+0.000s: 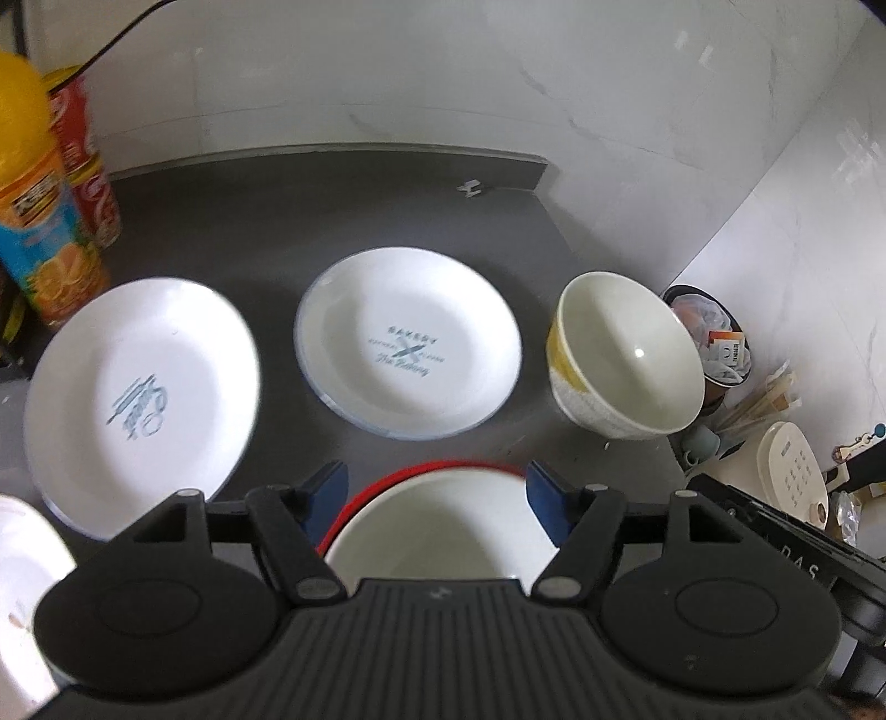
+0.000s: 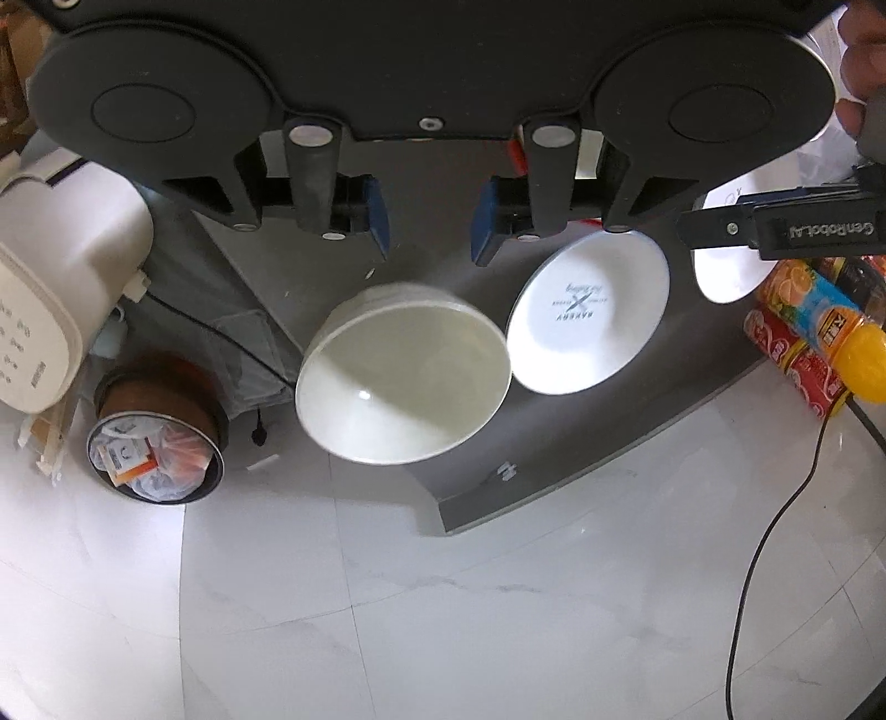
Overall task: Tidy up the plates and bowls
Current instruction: 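Open both grippers and withdraw from the stacked bowls, then close both grippers on the rim of the second cream bowl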
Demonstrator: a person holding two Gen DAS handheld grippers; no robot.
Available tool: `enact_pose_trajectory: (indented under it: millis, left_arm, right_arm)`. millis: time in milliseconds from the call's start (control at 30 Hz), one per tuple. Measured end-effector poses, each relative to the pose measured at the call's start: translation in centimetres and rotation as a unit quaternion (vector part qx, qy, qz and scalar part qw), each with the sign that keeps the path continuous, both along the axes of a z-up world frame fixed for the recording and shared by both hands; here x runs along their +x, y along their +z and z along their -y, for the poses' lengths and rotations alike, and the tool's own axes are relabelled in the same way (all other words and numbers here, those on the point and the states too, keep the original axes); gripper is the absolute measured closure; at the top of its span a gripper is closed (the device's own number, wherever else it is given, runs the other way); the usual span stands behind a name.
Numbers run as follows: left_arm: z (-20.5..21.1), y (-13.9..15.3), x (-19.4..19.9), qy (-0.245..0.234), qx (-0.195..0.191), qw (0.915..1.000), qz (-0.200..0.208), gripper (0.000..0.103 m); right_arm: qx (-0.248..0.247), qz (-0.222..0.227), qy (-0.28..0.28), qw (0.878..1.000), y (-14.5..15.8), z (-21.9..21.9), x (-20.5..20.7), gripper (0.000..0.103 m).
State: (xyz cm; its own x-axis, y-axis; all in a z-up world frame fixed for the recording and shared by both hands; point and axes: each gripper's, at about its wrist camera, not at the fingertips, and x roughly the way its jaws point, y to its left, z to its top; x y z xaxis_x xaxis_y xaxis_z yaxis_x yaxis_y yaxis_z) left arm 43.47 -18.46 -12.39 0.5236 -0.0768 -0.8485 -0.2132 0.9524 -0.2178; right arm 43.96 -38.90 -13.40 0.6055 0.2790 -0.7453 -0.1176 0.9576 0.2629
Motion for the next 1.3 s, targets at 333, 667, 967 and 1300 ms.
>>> enact_pose_trajectory:
  millis: [333, 667, 967, 1300]
  left_arm:
    - [3.2, -0.9, 5.0, -0.013, 0.005, 0.9998, 0.012, 0.034]
    - [5.6, -2.8, 9.6, -0.014, 0.005, 0.9999, 0.009, 0.034]
    - [6.1, -4.8, 12.5, -0.005, -0.008, 0.9999, -0.011, 0.044]
    - [7.0, -7.6, 14.1, -0.019, -0.022, 0.9989, -0.037, 0.081]
  right_arm:
    - [0.011, -0.002, -0.019, 1.000, -1.3, 2.4, 4.1, 0.063]
    - [0.028, -0.016, -0.031, 0.999, -3.5, 4.3, 7.6, 0.063]
    - [0.038, -0.036, -0.031, 0.998, -5.2, 5.0, 9.6, 0.065]
    - [0.050, -0.047, -0.018, 0.997, -6.5, 4.9, 10.0, 0.080]
